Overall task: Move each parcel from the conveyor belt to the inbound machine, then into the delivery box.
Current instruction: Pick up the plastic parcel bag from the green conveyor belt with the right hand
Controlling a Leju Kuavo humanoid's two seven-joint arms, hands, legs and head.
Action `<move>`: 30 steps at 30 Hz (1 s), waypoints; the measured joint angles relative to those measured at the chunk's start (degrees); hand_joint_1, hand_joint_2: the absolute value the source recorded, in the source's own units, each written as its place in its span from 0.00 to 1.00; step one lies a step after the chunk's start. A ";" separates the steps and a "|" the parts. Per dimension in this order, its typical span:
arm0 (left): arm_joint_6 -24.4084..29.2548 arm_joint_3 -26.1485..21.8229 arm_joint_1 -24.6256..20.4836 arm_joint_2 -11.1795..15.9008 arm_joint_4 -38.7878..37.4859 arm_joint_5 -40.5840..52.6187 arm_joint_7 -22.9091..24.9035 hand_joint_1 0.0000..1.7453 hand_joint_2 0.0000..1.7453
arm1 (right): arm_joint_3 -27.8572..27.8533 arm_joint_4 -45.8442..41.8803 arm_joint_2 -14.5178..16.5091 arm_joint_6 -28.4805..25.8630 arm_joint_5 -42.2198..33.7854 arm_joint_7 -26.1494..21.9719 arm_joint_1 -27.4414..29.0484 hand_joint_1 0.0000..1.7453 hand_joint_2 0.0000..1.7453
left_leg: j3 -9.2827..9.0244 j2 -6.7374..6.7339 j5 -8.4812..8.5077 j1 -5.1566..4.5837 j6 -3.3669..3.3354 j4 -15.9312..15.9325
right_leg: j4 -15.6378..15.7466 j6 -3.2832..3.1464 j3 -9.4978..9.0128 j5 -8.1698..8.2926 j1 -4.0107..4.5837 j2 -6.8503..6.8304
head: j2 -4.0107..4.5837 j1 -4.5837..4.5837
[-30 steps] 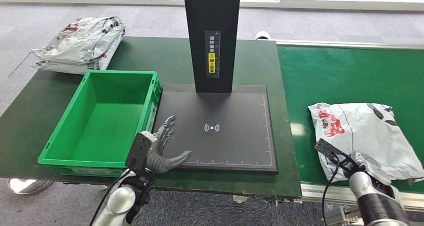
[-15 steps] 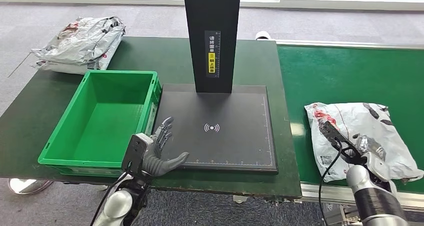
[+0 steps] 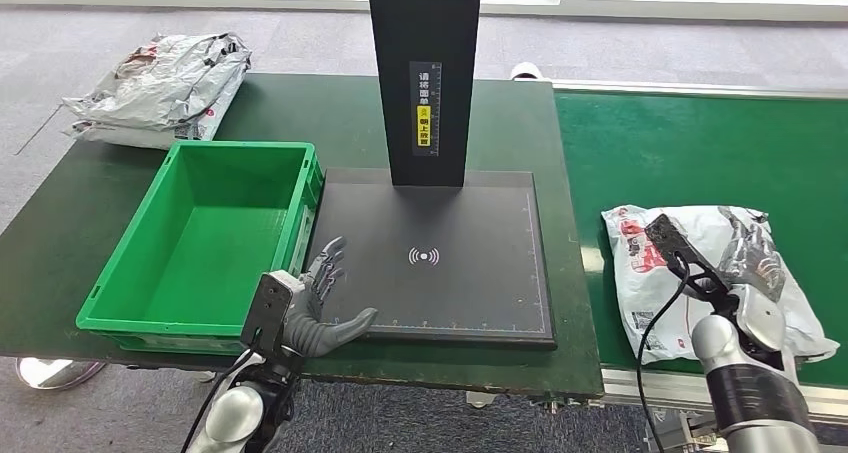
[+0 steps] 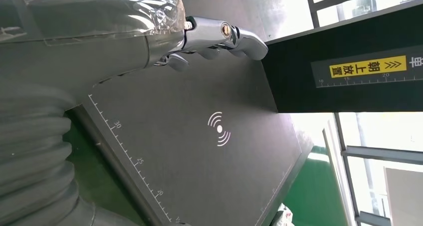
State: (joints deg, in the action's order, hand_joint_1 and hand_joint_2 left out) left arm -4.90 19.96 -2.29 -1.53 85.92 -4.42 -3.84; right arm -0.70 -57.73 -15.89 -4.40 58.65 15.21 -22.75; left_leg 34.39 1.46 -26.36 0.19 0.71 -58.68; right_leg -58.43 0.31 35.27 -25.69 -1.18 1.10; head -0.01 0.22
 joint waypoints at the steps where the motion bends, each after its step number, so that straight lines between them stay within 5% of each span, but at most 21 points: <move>1: 0.07 0.00 0.01 0.00 0.00 -0.08 0.01 0.00 1.00 | -0.08 -0.08 0.00 -0.68 0.60 0.04 -0.02 0.00 1.00 | 0.00 0.00 0.00 0.00 0.00 0.00 | 0.00 0.00 0.00 0.00 0.00 0.00 | 0.01 0.00; 8: 0.17 0.01 0.07 -0.07 -0.02 -0.49 0.10 0.00 1.00 | -0.68 0.91 -0.57 -3.10 7.45 4.19 -0.06 0.00 1.00 | -0.02 -0.01 0.00 0.00 0.00 -0.01 | 0.01 0.00 0.02 0.00 0.00 0.01 | 0.00 0.00; 13: -0.74 0.05 -0.29 -0.09 -0.49 -0.92 0.22 0.00 1.00 | -2.60 6.09 -1.70 0.95 10.35 5.78 -0.42 0.00 1.00 | -0.01 -0.03 -0.01 0.00 -0.01 -0.01 | 0.01 0.00 0.02 0.00 -0.01 0.00 | -0.01 0.01; 30: -4.16 0.29 -3.45 -0.10 -5.27 -1.04 -0.68 0.00 1.00 | -4.63 20.17 -5.90 21.08 5.07 -4.57 -1.38 0.00 1.00 | -0.04 -0.01 -0.02 -0.01 -0.01 -0.02 | 0.02 0.01 0.00 0.00 0.01 0.01 | 0.00 0.00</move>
State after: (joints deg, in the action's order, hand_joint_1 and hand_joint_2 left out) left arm -9.06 20.24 -5.74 -1.63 80.65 -5.46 -4.53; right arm -5.33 -37.56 -21.79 16.68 63.72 10.64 -24.13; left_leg 34.35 1.45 -26.37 0.18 0.71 -58.70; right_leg -58.41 0.31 35.26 -25.70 -1.18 1.11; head -0.01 0.22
